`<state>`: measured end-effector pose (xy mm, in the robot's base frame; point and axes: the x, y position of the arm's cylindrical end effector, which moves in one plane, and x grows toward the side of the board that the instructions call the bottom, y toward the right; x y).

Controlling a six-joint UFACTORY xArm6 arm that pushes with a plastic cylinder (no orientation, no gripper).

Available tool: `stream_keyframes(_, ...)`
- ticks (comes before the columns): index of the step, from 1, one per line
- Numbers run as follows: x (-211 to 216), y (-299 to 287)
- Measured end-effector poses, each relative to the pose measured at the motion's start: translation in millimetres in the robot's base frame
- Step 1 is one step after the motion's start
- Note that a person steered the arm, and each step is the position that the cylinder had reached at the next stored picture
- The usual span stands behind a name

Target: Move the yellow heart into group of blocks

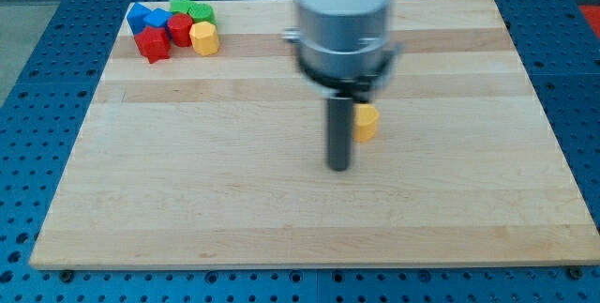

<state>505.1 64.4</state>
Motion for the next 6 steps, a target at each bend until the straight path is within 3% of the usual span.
stream_keyframes(1, -27, 38)
stream_keyframes(4, -92, -42)
stream_keyframes(6, -78, -79)
